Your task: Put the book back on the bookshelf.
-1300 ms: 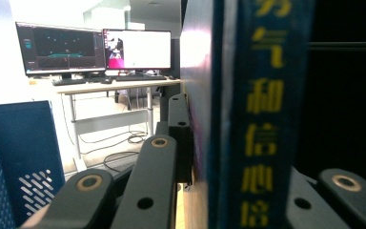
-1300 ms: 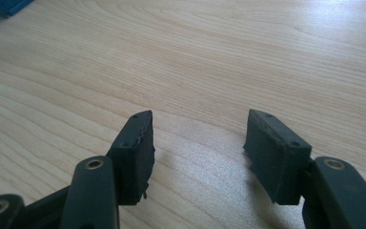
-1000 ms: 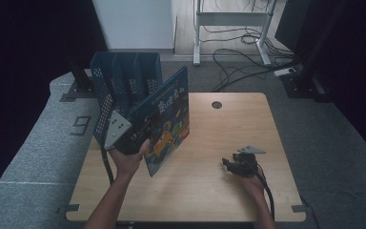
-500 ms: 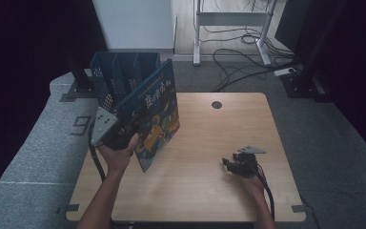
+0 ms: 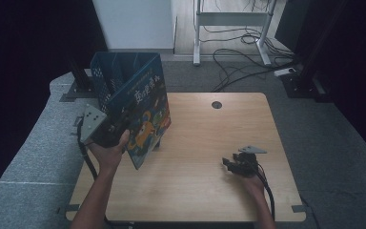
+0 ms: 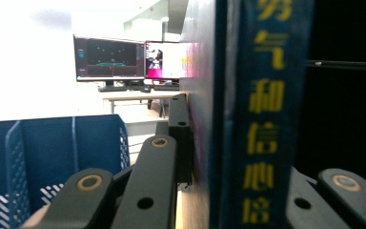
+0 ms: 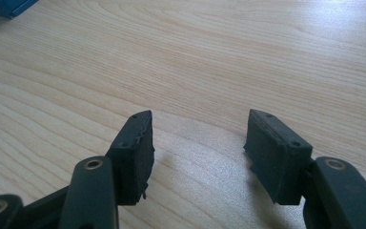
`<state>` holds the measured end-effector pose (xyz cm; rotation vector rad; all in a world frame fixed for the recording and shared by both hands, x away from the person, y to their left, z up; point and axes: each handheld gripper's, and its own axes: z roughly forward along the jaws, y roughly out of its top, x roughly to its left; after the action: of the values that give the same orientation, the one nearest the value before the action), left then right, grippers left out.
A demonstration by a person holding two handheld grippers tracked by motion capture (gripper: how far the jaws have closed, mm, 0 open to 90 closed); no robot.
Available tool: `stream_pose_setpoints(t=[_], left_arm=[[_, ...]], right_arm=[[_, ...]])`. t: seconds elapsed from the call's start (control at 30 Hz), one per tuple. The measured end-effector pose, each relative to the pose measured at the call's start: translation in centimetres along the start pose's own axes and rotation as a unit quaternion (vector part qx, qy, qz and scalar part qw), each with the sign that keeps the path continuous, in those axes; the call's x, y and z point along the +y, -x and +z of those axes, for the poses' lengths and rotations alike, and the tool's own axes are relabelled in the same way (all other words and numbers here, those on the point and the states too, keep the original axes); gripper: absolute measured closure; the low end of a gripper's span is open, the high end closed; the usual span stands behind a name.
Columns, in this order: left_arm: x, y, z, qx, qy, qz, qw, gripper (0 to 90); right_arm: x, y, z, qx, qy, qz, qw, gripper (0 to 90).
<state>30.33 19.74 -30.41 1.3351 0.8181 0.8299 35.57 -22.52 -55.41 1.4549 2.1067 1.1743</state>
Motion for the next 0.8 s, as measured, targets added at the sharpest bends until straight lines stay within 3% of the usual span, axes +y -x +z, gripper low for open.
stream_pose_setpoints(t=[0.8], left_arm=[[1.3,-2.7,-0.8,0.043,0.005,0.004,0.999,82.0]], right_arm=[[0.0,-0.1,0.0,-0.004,0.0,-0.003,1.0,41.7]])
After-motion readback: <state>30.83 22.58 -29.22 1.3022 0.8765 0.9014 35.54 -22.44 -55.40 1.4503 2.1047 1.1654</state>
